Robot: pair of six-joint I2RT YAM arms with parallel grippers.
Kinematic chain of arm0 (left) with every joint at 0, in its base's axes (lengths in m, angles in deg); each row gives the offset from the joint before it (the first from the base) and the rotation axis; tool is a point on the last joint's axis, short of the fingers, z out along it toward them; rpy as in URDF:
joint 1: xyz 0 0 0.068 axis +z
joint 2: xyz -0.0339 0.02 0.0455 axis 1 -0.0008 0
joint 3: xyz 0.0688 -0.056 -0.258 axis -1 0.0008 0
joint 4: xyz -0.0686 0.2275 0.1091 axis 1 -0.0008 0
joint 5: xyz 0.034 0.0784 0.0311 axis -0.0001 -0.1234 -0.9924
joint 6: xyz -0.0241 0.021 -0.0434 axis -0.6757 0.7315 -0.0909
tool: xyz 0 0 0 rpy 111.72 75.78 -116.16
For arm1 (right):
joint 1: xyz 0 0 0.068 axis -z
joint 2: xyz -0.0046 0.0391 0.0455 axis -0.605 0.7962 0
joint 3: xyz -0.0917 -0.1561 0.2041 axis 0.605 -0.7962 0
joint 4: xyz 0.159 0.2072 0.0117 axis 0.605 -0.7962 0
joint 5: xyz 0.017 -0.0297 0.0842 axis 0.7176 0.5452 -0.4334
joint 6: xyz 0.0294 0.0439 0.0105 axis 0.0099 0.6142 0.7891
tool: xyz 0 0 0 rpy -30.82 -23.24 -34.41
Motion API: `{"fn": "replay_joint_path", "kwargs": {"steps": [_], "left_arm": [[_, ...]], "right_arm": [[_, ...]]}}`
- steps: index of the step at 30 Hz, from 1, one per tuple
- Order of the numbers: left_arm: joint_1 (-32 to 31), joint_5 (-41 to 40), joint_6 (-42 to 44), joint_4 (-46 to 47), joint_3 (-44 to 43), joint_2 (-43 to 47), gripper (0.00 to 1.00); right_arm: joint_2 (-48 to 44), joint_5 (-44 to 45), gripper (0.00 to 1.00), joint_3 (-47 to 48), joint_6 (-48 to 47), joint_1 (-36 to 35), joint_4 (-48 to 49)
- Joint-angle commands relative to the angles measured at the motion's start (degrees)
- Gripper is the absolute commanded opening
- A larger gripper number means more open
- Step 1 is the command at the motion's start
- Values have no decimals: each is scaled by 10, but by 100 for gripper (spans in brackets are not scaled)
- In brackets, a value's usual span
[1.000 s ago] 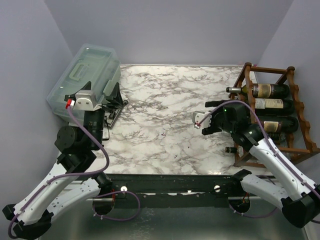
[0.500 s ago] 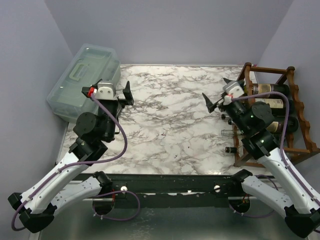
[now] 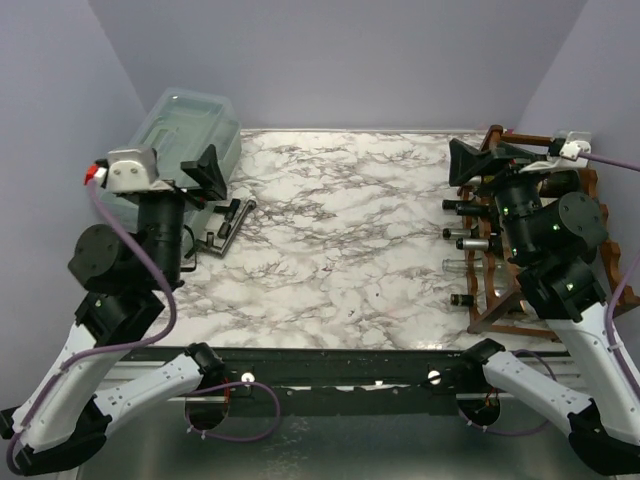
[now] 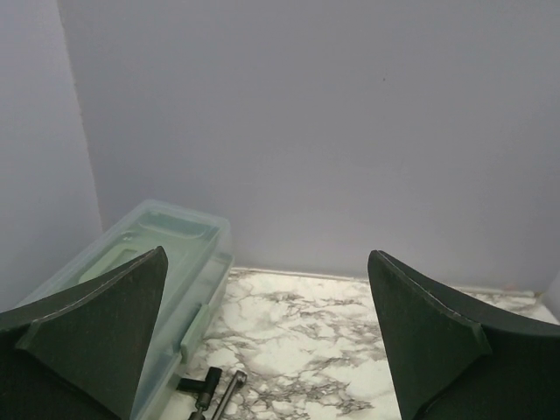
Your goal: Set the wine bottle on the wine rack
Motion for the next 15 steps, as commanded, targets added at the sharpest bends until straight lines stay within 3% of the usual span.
{"fn": "replay_joint_path", "kwargs": {"steps": [1,15], "left_arm": [[2,-29,-27,-46,-49,17,99],[2,-32,-8,-47,-109,8,98]], "right_arm": [[-20,53,100,24,40,-2,-21],[-97,95,100,-5,2,-2,42]]}}
